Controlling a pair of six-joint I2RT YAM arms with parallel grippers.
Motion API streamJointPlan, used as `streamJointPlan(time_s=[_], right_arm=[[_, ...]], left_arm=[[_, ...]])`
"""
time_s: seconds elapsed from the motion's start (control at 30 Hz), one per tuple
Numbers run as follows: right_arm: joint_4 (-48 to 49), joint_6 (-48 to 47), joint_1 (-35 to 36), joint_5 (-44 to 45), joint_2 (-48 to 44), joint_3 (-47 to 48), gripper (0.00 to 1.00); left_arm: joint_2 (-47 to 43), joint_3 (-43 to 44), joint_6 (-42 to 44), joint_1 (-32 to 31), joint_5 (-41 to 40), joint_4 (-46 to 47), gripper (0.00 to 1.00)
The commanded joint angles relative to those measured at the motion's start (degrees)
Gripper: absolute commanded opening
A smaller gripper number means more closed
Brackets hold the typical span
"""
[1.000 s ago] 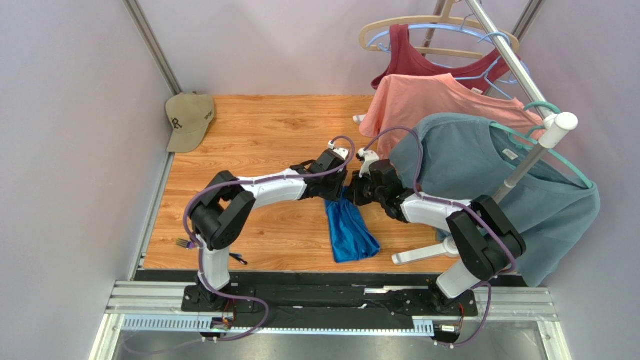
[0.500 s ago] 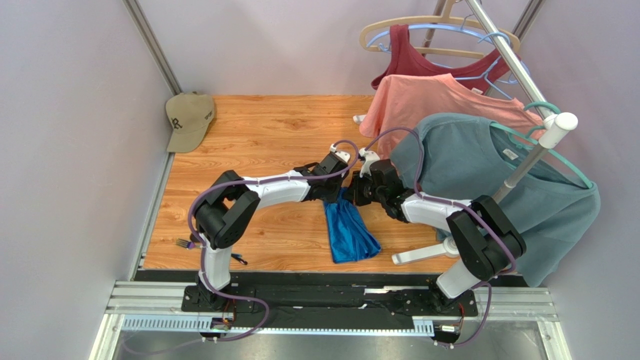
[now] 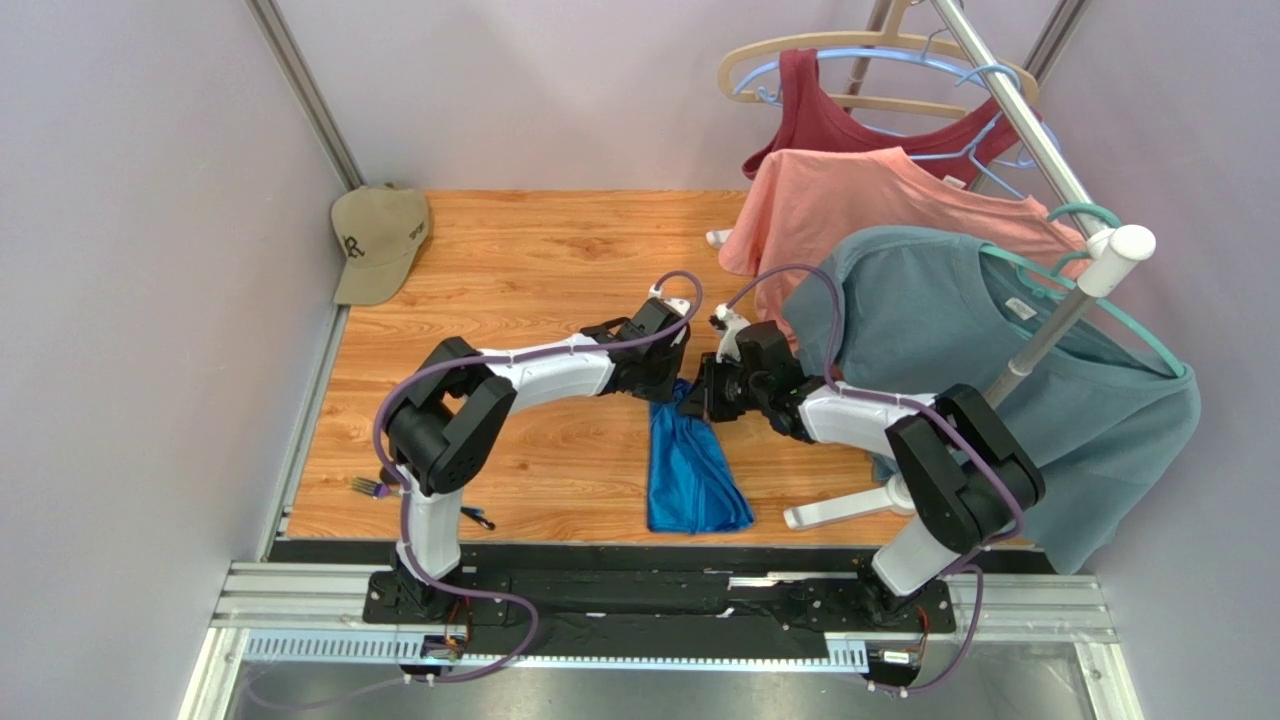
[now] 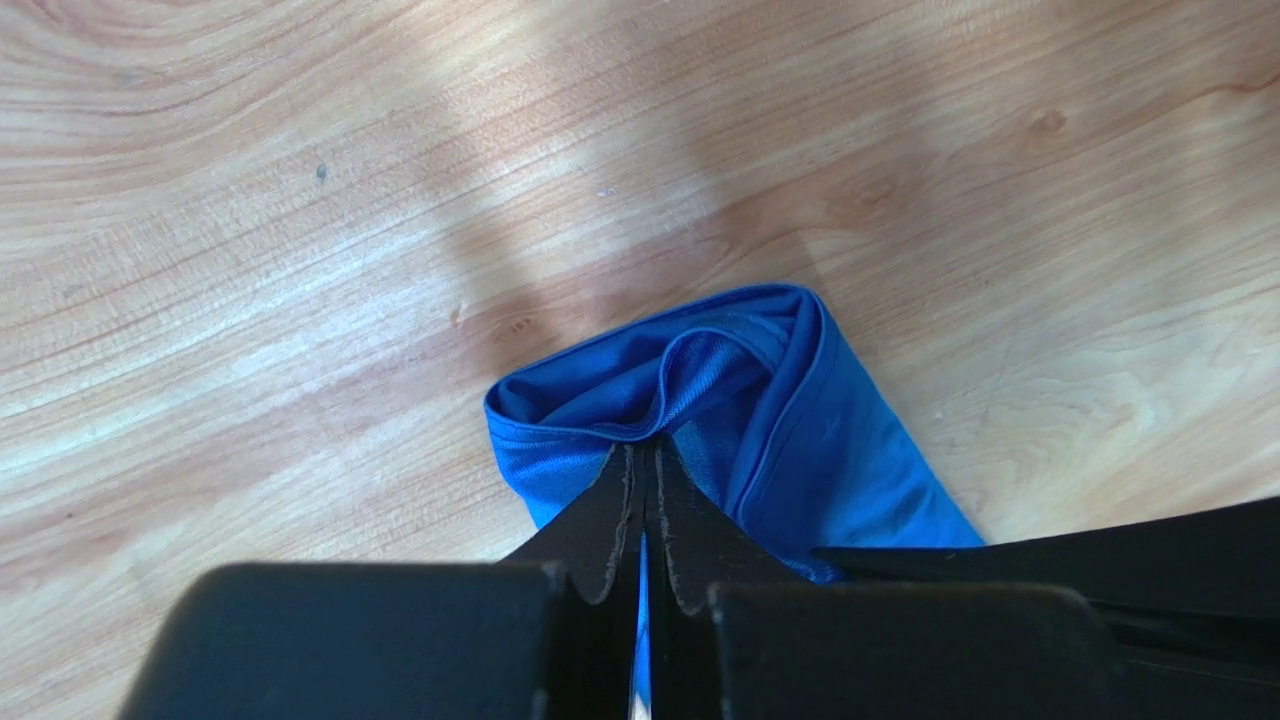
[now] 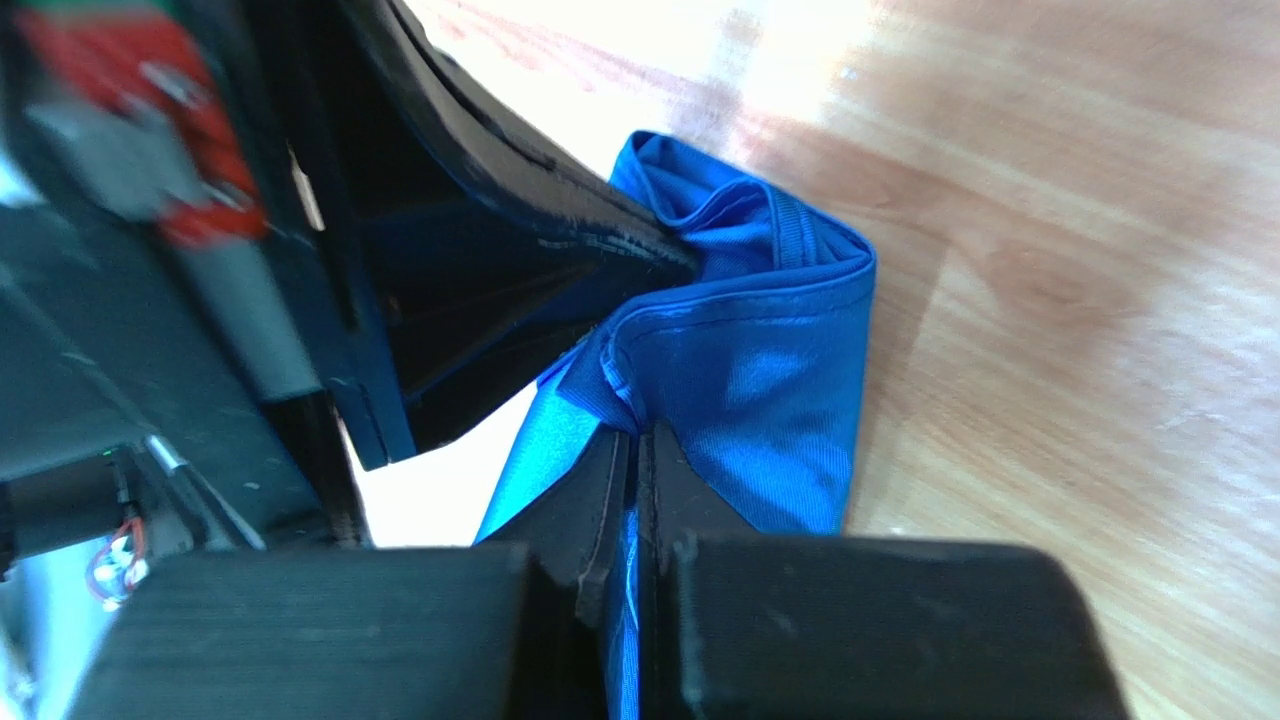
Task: Fold the napkin into a case and place the utensils inside
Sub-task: Grasp the top corner of the smaller rectangle folded napkin from the folded napkin.
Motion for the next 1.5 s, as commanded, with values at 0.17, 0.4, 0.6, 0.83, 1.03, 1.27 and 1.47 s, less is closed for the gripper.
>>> streamJointPlan(time_s=[0.17,0.4,0.6,0.83,1.03,1.27,1.47], right_arm=[[-1.02,5.49,-0.13,-3.08,5.27,3.89,0.00],[-0.93,11.99,-0.13,-1.77,8.26,5.48,0.00],[-0.84,19.99,-0.22,-1.07,10.29,7.14,0.00],[-0.23,32.11,-1.36,-1.06,12.22,8.29,0.00],[2.83,40.99,-1.36,2.10,12.67,7.42,0.00],[9.94,45.56,-1.88,6.05,12.57,4.25,0.00],[21.71,52.68,-2.15,6.67,15.74,-0.66,0.00]], left_arm=[[-6.80,-3.37,-3.87,0.91,5.31,6.26,0.00],[-8.92,-5.67,-4.22,0.91,5.92,7.59,0.00],[-9.18,-7.86,-4.58,0.91,7.33,9.09,0.00],[-10.58,-9.54,-3.79,0.91,7.68,9.96,0.00],[-10.94,-10.77,-3.87,0.91,8.74,10.67,0.00],[-10.85,-12.35,-3.79,0.91,8.39,11.20,0.00],[-11.73,-12.87,-2.47,1.44,8.21,10.93,0.06]])
